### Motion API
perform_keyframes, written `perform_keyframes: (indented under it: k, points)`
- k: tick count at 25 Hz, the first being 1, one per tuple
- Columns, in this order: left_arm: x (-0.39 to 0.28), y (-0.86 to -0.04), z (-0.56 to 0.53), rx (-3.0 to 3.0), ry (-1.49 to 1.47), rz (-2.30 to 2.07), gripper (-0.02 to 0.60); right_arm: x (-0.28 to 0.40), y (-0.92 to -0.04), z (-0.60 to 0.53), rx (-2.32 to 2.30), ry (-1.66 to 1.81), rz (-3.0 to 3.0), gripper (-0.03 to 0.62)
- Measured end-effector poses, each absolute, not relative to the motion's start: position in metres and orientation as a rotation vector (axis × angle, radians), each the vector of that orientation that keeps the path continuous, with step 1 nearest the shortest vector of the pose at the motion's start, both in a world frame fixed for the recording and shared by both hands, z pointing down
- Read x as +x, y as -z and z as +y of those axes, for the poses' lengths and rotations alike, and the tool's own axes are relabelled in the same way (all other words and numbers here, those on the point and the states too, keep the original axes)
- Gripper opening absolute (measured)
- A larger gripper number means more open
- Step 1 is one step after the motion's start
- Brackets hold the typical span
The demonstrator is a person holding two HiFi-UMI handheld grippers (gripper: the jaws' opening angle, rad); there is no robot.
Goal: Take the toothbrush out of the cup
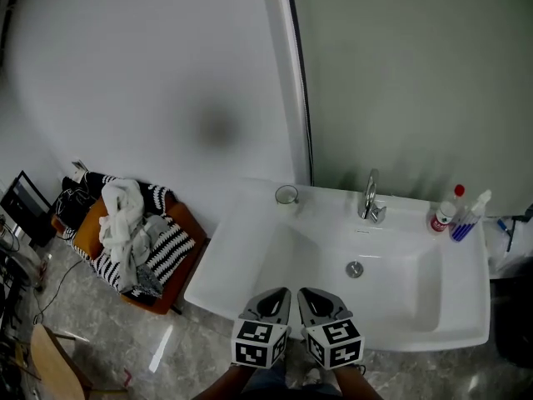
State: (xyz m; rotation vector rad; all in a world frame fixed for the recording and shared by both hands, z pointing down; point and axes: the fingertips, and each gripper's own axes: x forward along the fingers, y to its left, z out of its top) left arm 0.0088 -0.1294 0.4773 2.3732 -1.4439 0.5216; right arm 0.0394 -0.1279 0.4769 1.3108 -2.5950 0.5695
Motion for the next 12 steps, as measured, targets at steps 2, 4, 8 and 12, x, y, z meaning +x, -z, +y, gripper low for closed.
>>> perform_keyframes:
  k: [2, 4, 8, 12]
  points:
    - [0.009, -0.477, -0.142, 2.395, -0.527, -1.425, 0.011, 0.041, -0.477, -0.139, 1.340, -0.581, -2.586, 0.012]
    - [0.009, -0.476, -0.154, 2.423, -0.534, -1.400, 0.011, 0.040, -0.477, -0.150, 1.369, -0.593, -2.580, 0.012]
    - [0.000, -0.478, -0.185, 2.484, -0.572, -1.354, 0.011, 0.033, -0.474, -0.173, 1.421, -0.583, -2.561, 0.012]
    - [-0.014, -0.480, -0.219, 2.528, -0.589, -1.308, 0.011, 0.023, -0.478, -0.199, 1.476, -0.601, -2.527, 0.012]
